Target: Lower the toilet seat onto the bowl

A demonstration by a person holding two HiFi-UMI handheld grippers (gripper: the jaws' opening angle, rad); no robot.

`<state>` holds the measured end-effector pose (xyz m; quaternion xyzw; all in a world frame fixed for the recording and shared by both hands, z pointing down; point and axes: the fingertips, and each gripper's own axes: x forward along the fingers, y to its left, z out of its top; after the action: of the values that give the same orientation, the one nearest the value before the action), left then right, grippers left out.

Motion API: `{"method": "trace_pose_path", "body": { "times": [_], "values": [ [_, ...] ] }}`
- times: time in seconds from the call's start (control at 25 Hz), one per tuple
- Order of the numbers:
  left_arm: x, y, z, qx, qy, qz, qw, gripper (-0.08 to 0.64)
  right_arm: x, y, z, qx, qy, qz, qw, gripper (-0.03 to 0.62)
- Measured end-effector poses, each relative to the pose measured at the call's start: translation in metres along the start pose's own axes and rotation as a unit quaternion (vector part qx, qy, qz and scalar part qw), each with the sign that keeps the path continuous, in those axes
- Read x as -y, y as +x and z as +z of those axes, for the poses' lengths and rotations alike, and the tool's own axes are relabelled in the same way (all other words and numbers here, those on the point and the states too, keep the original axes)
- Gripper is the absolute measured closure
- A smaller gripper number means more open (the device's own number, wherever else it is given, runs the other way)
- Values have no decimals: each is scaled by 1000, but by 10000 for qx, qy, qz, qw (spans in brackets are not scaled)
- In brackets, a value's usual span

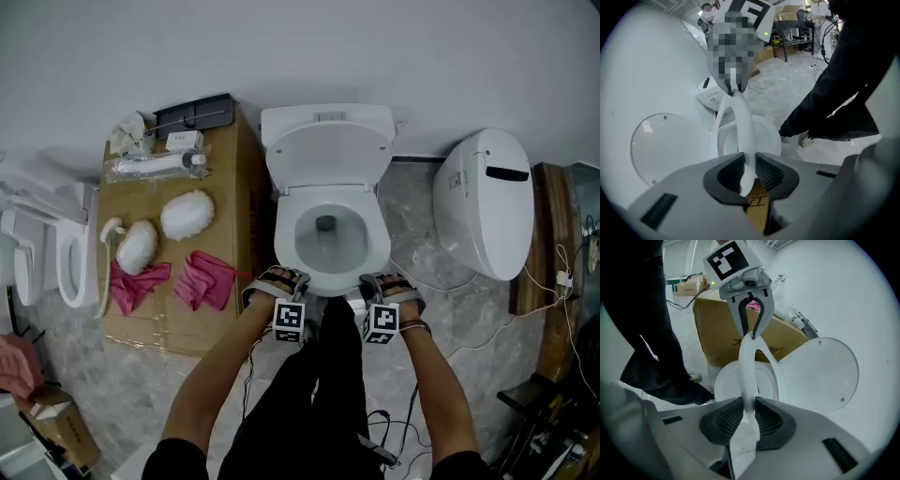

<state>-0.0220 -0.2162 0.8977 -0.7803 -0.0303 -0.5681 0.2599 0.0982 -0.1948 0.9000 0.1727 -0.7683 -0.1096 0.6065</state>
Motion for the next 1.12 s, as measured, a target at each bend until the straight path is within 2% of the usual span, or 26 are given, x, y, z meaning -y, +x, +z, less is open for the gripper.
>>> {"method": "trace_pose_path", "body": {
  "times": [0.28,0.56,0.88,1.12],
  "values": [
    [40,33,-1,-141,97,-48,9998,471,-39,31,-8,-112,15,82,9999,483],
    [75,68,-4,-319,112,-309,9990,463,-75,66,-19,-298,114,295,9991,463],
    [108,108,-10,-332,-8,-329,9989,456,-112,109,-31,-470,262,381,9978,446],
    [122,134,-14,-344,-138,-364,9986,453,-122,134,-42,-609,4,417,9973,439]
  ]
}}
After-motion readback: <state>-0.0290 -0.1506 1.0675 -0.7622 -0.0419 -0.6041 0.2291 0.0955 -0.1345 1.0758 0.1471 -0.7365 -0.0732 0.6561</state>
